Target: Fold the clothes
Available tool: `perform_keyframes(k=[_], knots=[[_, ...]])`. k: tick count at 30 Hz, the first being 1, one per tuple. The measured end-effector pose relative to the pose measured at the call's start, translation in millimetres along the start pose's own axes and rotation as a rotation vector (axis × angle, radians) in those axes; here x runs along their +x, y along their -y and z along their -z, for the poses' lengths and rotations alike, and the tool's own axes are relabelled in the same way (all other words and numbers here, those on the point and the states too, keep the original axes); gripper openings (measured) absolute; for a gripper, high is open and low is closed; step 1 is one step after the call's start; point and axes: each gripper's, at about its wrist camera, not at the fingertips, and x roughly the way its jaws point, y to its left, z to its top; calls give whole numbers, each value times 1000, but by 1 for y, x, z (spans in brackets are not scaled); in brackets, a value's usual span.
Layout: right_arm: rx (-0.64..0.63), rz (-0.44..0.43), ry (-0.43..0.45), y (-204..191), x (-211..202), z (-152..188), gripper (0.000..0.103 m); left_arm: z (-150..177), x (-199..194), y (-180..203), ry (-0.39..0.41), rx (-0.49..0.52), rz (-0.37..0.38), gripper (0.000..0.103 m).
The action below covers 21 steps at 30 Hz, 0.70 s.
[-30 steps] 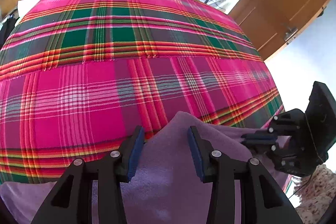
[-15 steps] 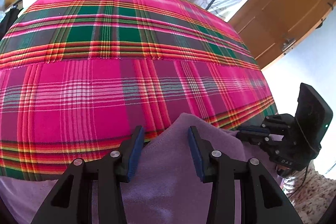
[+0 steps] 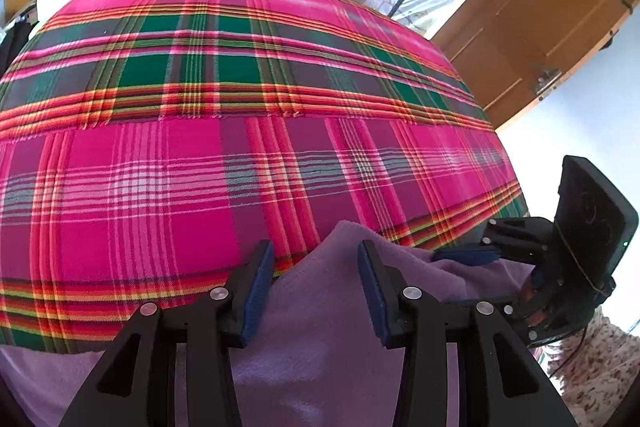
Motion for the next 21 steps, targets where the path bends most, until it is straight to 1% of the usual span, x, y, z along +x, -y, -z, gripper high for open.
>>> perform_keyframes(k=[2, 5, 7, 8, 12, 13, 14, 15, 17, 19, 20, 21], knots=[[15, -22, 6, 2, 1, -1, 12, -1, 1, 2, 0, 5, -1, 45], [17, 12, 18, 2, -3, 0, 13, -1, 1, 2, 2, 2, 2, 45], [11, 40, 31, 0, -7, 0, 20, -1, 0, 2, 3, 5, 3, 45], [7, 42, 29, -2, -6, 0, 24, -1, 0, 3, 4, 6, 3, 45], [-5, 23, -4, -6, 3, -1, 25, -1, 0, 3, 4, 7, 2, 45], [1, 16, -9, -5, 5, -1, 23, -1, 0, 3, 5, 7, 2, 45], [16, -2, -2, -3, 4, -2, 10, -1, -1, 3, 7, 7, 1, 45], [40, -31, 15, 0, 0, -3, 7, -2, -1, 3, 10, 7, 0, 45], [96, -92, 55, 8, -8, -6, 7, -3, -1, 1, 16, 0, -4, 45], [184, -132, 95, 24, -16, -9, 7, -5, -1, -3, 20, -16, -4, 45], [213, -128, 98, 29, -16, -8, 7, -5, 0, -4, 21, -21, -3, 45], [225, -105, 85, 31, -12, -6, 7, -6, 1, -4, 20, -25, -1, 45]])
